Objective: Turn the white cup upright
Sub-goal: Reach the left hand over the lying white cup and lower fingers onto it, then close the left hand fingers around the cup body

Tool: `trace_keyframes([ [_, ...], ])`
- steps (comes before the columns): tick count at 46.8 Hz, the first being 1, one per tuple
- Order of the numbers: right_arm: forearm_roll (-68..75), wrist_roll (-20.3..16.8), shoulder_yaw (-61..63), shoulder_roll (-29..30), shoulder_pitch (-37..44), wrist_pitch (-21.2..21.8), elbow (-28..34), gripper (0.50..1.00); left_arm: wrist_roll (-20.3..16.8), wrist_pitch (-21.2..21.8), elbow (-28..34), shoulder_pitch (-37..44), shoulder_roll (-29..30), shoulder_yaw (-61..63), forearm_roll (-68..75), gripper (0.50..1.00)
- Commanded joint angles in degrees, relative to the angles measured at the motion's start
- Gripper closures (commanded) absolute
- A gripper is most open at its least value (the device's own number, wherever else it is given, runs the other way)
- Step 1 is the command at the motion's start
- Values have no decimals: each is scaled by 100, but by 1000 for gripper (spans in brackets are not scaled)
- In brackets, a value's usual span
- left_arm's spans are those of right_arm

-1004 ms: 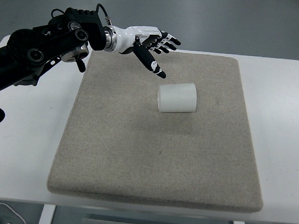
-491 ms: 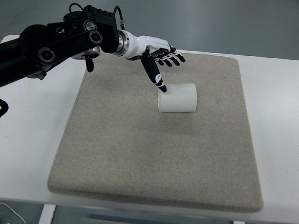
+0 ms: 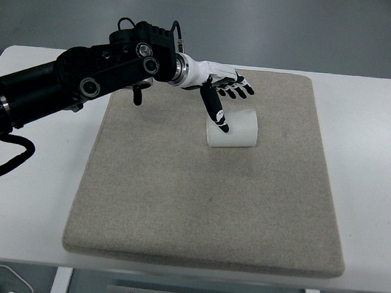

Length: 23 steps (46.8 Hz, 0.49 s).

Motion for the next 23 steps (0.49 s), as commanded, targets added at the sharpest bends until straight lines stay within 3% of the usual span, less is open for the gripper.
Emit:
trace_keyframes([
  [1,0,0,0,0,0,0,0,570,-1,17,28,2,-58,223,0,523],
  [23,0,0,0,0,0,0,0,570,-18,26,318,20,-366,302,9,525],
])
